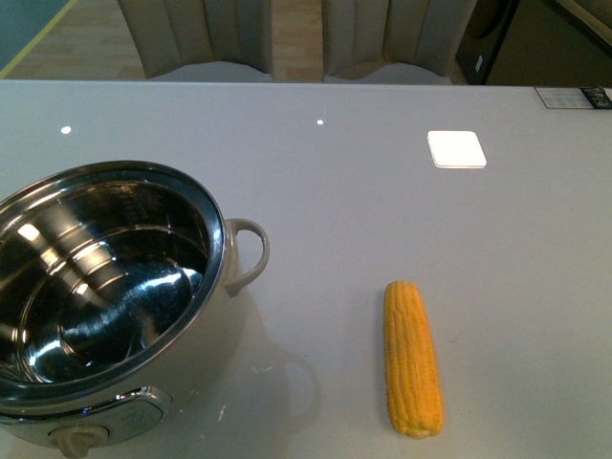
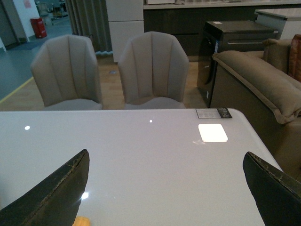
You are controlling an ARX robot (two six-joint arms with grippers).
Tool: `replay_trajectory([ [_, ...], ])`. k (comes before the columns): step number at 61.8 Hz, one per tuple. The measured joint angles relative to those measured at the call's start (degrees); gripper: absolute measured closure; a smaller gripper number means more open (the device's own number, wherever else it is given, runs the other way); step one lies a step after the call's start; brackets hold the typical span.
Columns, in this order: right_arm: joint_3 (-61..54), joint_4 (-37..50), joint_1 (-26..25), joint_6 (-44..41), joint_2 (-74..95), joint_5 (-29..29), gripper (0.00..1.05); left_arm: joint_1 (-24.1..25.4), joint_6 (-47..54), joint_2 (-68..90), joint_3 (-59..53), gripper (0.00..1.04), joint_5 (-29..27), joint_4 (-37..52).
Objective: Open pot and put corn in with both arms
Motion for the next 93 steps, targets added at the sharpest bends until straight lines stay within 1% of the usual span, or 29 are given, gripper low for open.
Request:
replay_trajectory([
  [14, 0.0, 0.0, 0.0, 0.0, 0.0, 0.0, 0.09, 0.0, 0.0, -6.1, 0.0, 1.01, 0.0, -5.9],
  [44, 0.0, 0.0, 0.0, 0.0, 0.0, 0.0, 0.09, 0.0, 0.02, -14.16, 0.0, 1.01, 0.0, -13.99],
  [46, 0.0, 0.0, 0.0, 0.0, 0.0, 0.0, 0.09, 0.0, 0.02, -15.61, 0.02, 1.01, 0.0, -15.54],
  [50, 0.0, 0.0, 0.0, 0.0, 0.0, 0.02, 0.09, 0.0, 0.04, -21.07, 0.02, 1.01, 0.0, -22.73],
  [52, 0.0, 0.0, 0.0, 0.0, 0.0, 0.02, 0.09, 0.0, 0.07, -22.67, 0.02, 1.01, 0.0, -23.61],
  [74, 0.0, 0.0, 0.0, 0.0, 0.0, -0.02, 0.09, 0.0, 0.07, -24.09, 0.02, 1.01, 0.0, -24.17],
  [76, 0.0, 0.0, 0.0, 0.0, 0.0, -0.02, 0.09, 0.0, 0.02, -24.09, 0.02, 0.99, 0.0, -24.17],
  [78, 0.0, 0.0, 0.0, 0.0, 0.0, 0.0, 0.09, 0.0, 0.04, -24.09, 0.02, 0.92, 0.0, -24.17],
  [79, 0.0, 0.0, 0.0, 0.0, 0.0, 0.0, 0.09, 0.0, 0.04, -24.09, 0.02, 0.9, 0.0, -24.17],
  [81, 0.07, -0.17, -0.02, 0.02, 0.15, -0.02, 0.09, 0.0, 0.04, -24.09, 0.02, 0.81, 0.0, -24.17],
  [82, 1.66, -4.66, -0.02, 2.23, 2.12, -0.39, 0.09, 0.0, 0.04, -24.09, 0.02, 0.76, 0.0, -24.17],
  [84, 5.6, -14.03, -0.02, 6.03, 7.61, -0.39, 0.09, 0.0, 0.07, -24.09, 0.02, 0.69, -0.02, -24.2],
  [85, 6.6, -16.24, -0.02, 7.02, 9.29, -0.37, 0.09, 0.0, 0.07, -24.09, 0.02, 0.67, -0.02, -24.22],
  [86, 8.37, -20.22, -0.02, 8.9, 12.61, -0.48, 0.09, 0.0, 0.07, -24.09, 0.02, 0.63, 0.0, -24.22],
  [88, 10.16, -24.94, 0.09, 11.5, 16.79, -0.52, 0.09, 0.0, 0.07, -24.13, 0.02, 0.58, 0.04, -24.22],
  [90, 10.88, -27.89, 0.42, 13.51, 19.87, -0.35, 0.09, 0.0, 0.07, -24.13, 0.02, 0.53, 0.02, -24.24],
  [93, 10.86, -28.79, 1.22, 15.61, 22.97, -0.07, 0.09, 0.0, 0.07, -24.13, 0.02, 0.46, 0.02, -24.24],
])
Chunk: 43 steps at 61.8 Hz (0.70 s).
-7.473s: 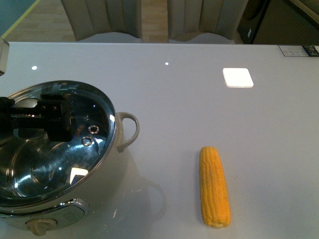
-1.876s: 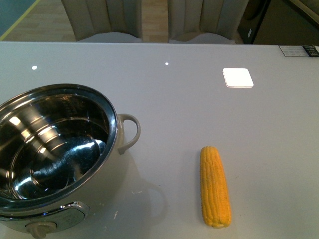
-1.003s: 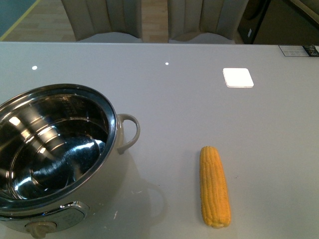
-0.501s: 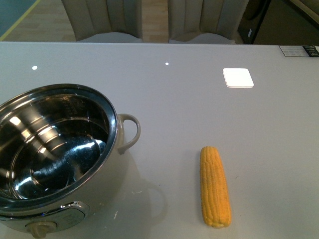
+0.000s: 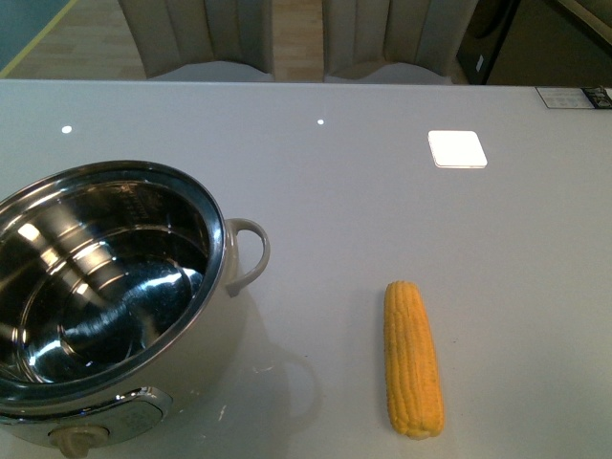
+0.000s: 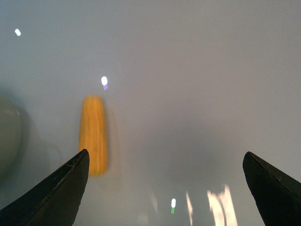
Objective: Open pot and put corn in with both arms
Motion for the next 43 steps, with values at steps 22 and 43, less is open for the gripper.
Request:
replay_trajectory([
  [22, 0.17, 23.34, 9.29, 4.2, 29.75, 1.9, 0.09, 0.0, 0.13, 0.0, 0.0, 0.07, -0.02, 0.0],
  [43, 8.76, 52.94, 14.69, -2.1, 73.42, -1.42, 0.09, 0.0, 0.13, 0.0, 0.0, 0.07, -0.02, 0.0],
])
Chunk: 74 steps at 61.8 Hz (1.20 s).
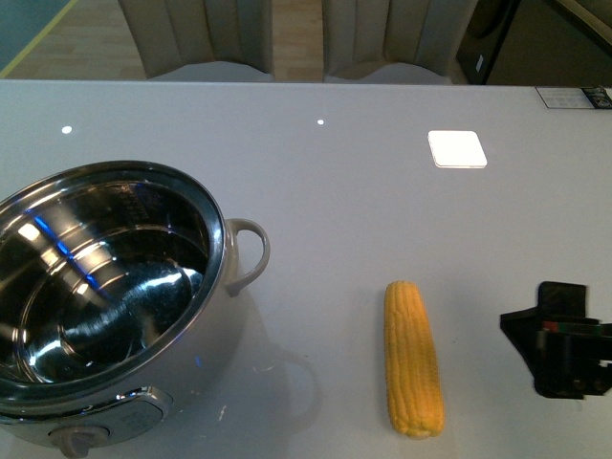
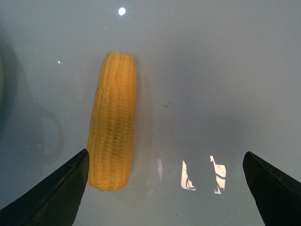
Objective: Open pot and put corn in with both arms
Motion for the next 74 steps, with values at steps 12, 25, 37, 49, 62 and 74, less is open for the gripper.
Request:
replay_trajectory([
  [12, 6.97, -0.72, 3.5, -2.25, 11.67, -1.29, 0.09, 0.0, 0.0, 0.0, 0.0, 0.07, 0.0, 0.0],
  [25, 13.31, -2.34, 5.64, -3.13, 18.64, -1.03, 0.09, 0.0, 0.0, 0.0, 0.0, 0.07, 0.0, 0.0],
  [37, 18.14, -5.11, 6.6, -3.61, 23.02, -0.48, 0.09, 0.0, 0.0, 0.0, 0.0, 0.07, 0.0, 0.0],
  [49, 21.51, -8.87, 7.96, -5.14, 26.56, -0.39, 0.09, 0.0, 0.0, 0.0, 0.0, 0.07, 0.0, 0.0],
  [62, 24.87, -13.14, 9.09, -7.1, 30.21, -0.31, 0.11, 0.0, 0.0, 0.0, 0.0, 0.07, 0.0, 0.0],
  [74, 25.57, -14.82, 9.7, -7.91, 30.86, 0.02, 0.46, 0.0, 0.0, 0.0, 0.0, 0.07, 0.0, 0.0],
])
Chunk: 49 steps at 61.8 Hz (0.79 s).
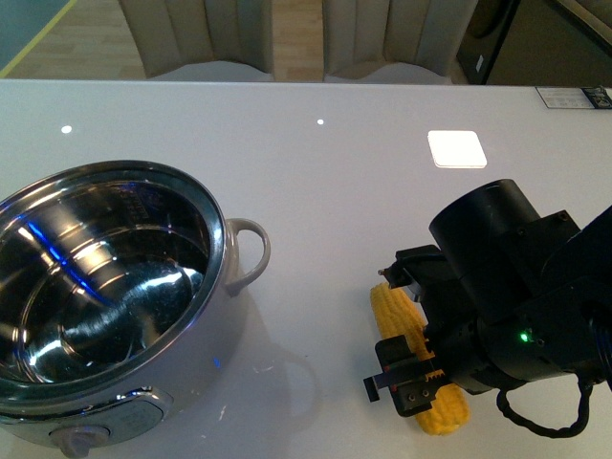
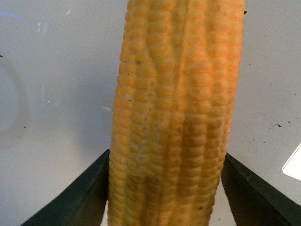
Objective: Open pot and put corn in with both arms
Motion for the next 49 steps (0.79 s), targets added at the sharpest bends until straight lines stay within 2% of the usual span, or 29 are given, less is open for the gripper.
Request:
replay_trajectory([
  [9, -0.52, -0.77, -0.22, -0.31, -0.59, -1.05, 0.64, 0.0, 0.0, 0.0, 0.0, 0.07, 0.0, 0.0],
  [17, -3.13, -0.66, -0.9, 0.02, -3.61, -3.96, 0.74, 0.0, 0.0, 0.0, 0.0, 0.07, 0.0, 0.0],
  [31, -6.36, 0.68, -3.13, 5.14, -15.61, -9.68, 0.82, 0.0, 0.0, 0.0, 0.0, 0.07, 0.0, 0.0],
  [49, -3.23, 0.66, -3.67, 15.19, -25.62, -15.21, 0.82, 0.0, 0.0, 0.0, 0.0, 0.07, 0.0, 0.0],
])
